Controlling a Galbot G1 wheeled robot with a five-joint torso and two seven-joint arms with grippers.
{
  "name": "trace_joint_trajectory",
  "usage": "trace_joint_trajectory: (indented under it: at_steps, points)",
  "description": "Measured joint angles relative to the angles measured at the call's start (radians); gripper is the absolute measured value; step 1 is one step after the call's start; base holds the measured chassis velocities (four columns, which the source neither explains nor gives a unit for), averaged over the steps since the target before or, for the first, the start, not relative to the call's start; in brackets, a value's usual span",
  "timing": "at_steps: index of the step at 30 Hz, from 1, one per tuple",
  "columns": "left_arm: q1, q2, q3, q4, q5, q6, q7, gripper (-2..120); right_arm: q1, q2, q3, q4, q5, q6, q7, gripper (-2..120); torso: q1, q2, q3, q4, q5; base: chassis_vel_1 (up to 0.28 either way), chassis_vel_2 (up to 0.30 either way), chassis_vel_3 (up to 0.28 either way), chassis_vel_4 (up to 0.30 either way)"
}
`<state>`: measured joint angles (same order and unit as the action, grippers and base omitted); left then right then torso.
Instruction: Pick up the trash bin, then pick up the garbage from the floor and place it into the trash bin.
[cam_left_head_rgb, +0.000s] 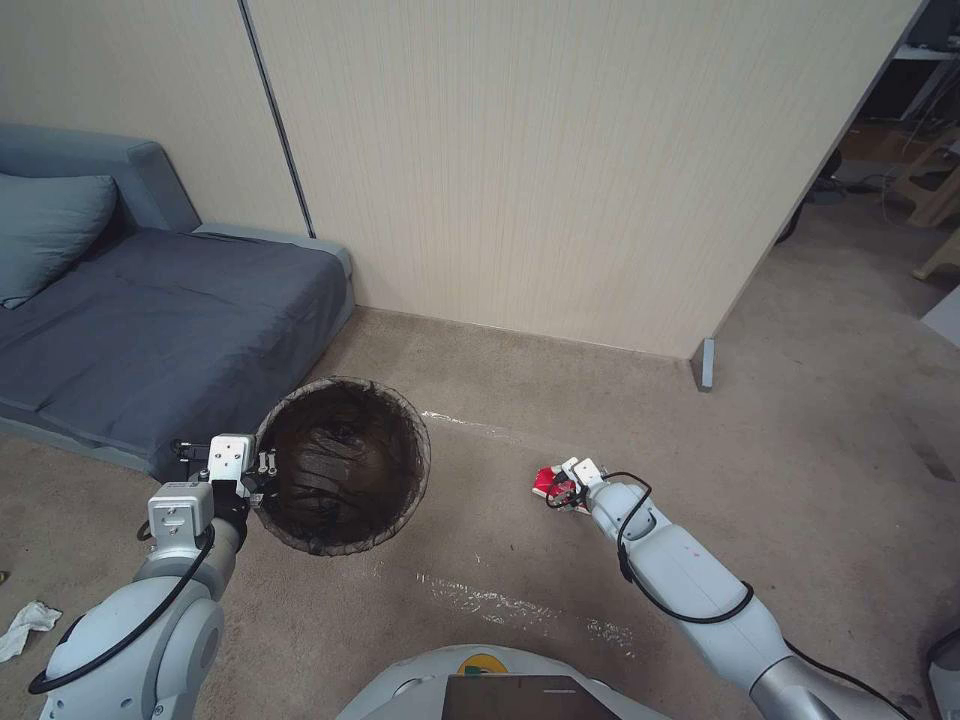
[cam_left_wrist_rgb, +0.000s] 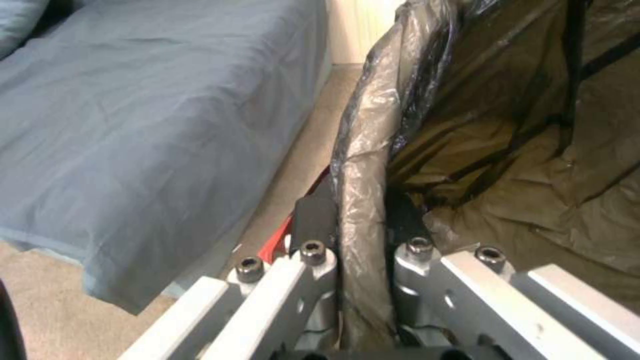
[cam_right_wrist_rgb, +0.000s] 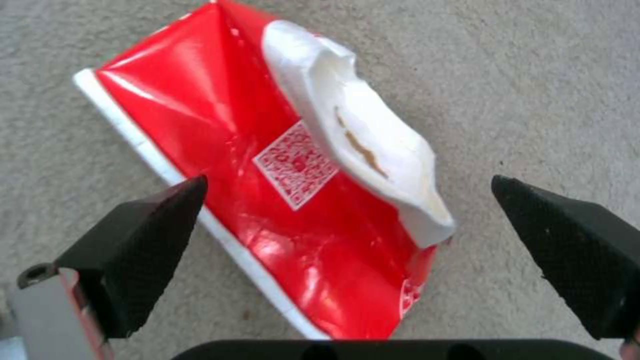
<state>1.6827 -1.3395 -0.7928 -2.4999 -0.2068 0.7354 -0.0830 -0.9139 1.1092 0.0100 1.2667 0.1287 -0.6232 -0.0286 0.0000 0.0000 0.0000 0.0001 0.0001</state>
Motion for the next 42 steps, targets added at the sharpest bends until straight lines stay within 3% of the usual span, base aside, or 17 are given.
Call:
trace_joint_trajectory:
  at_steps: [10,11,12,21,24,29,32,35,42]
  points:
    - [-0.005,-0.004,0.006,0.000,0.007,0.000,0.001,4,0.014,0.009,0.009,-0.038,-0.004,0.013,-0.005,100,0.000,0.000,0.000,-0.0002,-0.0002,0.000,0.000,0.000,0.000]
    - [-0.005,-0.004,0.006,0.000,0.007,0.000,0.002,4,0.015,0.014,0.009,-0.045,-0.004,0.017,-0.005,96,0.000,0.000,0.000,-0.0002,-0.0001,0.000,0.000,0.000,0.000]
    - [-0.004,-0.002,0.003,0.000,0.007,0.000,0.002,4,0.020,0.023,0.009,-0.055,-0.008,0.020,-0.009,82,0.000,0.000,0.000,-0.0001,-0.0002,0.000,0.000,0.000,0.000]
    - [-0.006,-0.002,0.001,0.000,0.006,0.000,0.002,4,0.019,0.038,0.009,-0.058,-0.010,0.021,-0.016,52,0.000,0.000,0.000,0.0000,0.0000,0.000,0.000,0.000,0.000]
    - [-0.007,-0.003,0.002,0.000,0.007,0.000,0.002,4,0.015,0.026,0.016,-0.048,-0.011,0.021,-0.021,36,0.000,0.000,0.000,0.0000,-0.0002,0.000,0.000,0.000,0.000]
    - [-0.011,-0.004,0.004,0.000,0.007,0.000,0.002,4,0.015,0.018,0.019,-0.042,-0.011,0.020,-0.022,22,0.000,0.000,0.000,-0.0002,-0.0001,0.000,0.000,0.000,0.000]
    - [-0.014,-0.004,0.004,0.000,0.007,0.000,0.002,4,0.012,0.012,0.022,-0.034,-0.011,0.019,-0.021,7,0.000,0.000,0.000,0.0000,-0.0001,0.000,0.000,0.000,0.000]
    - [-0.014,-0.004,0.004,0.000,0.007,0.000,0.002,4,0.009,0.009,0.024,-0.029,-0.010,0.019,-0.020,0,0.000,0.000,0.000,-0.0001,-0.0001,0.000,0.000,0.000,0.000]
    - [-0.017,-0.003,0.006,0.000,0.008,0.000,0.002,4,0.001,-0.016,0.036,-0.003,-0.010,0.015,-0.016,0,0.000,0.000,0.000,0.0000,0.0000,0.000,0.000,0.000,0.000]
